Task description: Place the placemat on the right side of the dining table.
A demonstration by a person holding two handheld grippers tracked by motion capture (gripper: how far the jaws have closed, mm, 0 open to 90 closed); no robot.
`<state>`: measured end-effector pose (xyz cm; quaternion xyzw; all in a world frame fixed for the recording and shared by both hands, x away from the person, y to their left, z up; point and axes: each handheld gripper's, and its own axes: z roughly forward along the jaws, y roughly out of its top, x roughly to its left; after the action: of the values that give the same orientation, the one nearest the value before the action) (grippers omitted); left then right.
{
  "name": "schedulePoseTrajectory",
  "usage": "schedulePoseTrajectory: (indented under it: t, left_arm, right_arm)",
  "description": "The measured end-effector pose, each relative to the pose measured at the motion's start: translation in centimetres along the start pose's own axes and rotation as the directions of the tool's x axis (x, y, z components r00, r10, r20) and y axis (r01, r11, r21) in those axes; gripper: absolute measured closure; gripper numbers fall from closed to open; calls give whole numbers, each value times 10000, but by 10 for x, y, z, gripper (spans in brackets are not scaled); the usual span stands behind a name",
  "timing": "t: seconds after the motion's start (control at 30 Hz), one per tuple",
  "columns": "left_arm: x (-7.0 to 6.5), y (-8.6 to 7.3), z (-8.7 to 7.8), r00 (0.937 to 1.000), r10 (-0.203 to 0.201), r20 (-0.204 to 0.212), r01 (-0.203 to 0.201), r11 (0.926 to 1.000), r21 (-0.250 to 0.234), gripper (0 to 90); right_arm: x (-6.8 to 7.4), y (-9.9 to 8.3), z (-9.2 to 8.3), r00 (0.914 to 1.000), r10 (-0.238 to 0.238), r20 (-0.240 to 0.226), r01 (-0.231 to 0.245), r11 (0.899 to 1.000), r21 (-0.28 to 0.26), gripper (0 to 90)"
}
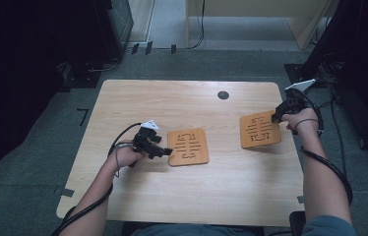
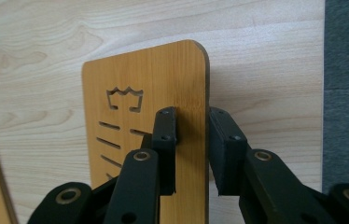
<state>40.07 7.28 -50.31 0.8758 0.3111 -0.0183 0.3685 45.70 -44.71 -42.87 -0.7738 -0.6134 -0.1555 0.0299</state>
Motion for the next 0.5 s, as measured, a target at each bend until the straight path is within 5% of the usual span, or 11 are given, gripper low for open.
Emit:
schedulePoseTrajectory:
  t: [0.5]
  left_arm:
    - [0,0,0,10000,18,15,-18,10000,-14,145]
  right_arm:
    - [-5,-1,13,9988,220,-448,-218,9997,58,744]
